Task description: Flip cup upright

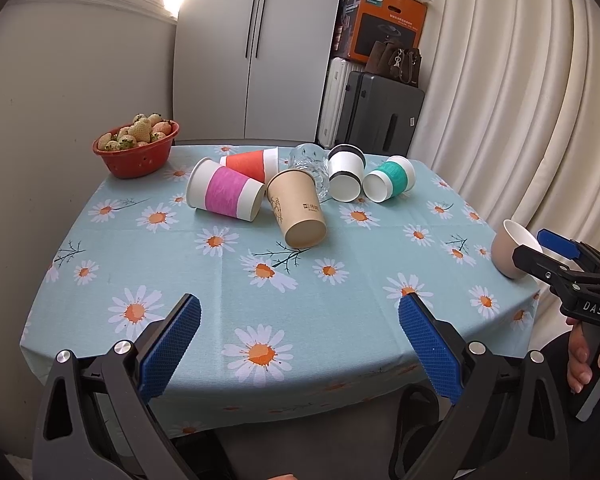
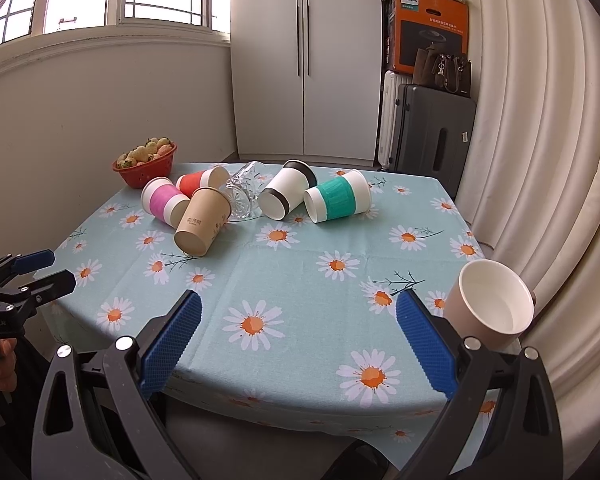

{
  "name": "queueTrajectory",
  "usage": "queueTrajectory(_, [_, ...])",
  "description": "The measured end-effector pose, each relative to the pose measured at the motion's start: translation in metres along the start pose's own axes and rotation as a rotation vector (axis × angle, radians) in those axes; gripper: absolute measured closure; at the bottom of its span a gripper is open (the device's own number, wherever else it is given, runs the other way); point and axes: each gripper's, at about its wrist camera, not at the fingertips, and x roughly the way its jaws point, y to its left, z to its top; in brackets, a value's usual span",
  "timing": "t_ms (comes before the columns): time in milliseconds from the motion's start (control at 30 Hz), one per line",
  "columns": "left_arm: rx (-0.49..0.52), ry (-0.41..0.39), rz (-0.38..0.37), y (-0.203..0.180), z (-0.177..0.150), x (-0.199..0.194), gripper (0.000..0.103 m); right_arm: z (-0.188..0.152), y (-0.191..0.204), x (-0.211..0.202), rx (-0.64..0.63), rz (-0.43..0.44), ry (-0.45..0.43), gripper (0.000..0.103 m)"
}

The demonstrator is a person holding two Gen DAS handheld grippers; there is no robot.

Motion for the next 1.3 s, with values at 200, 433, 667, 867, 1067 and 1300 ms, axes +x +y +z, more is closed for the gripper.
queueTrajectory(200, [-0.003,0.001,-0.002,0.0002,0.0002,0.0001,0.006,-0.0001,0.0002,0.0009,-0.001,-0.001,0.001,0.006])
queueTrajectory(433, [-0.002,0.000,-0.001,-0.0005,0.0002,-0.0002,0.006,0.0003,0.0018,0.0019,-0.003,-0.004,0.005,0.006])
queueTrajectory(667, [0.002,0.001,-0.002,-0.0016,-0.0001,-0.0003,0.006,0.0002,0.0014,0.0021,-0.001,-0.004,0.006,0.006])
queueTrajectory(867, [0.005,0.001,0.000,-0.0025,-0.0005,-0.0010,0.006,-0.0004,0.0013,0.0022,-0.006,-0.003,0.005,0.006])
queueTrajectory(1067, [0.003,0.002,-0.002,-0.0014,0.0004,-0.0009,0.006,-0.0008,0.0019,0.0027,-0.008,-0.005,0.010,0.006])
queueTrajectory(1300, [0.003,0.003,-0.001,-0.0014,0.0002,-0.0013,0.006,-0.0004,0.0021,0.0026,-0.014,-0.007,0.011,0.006])
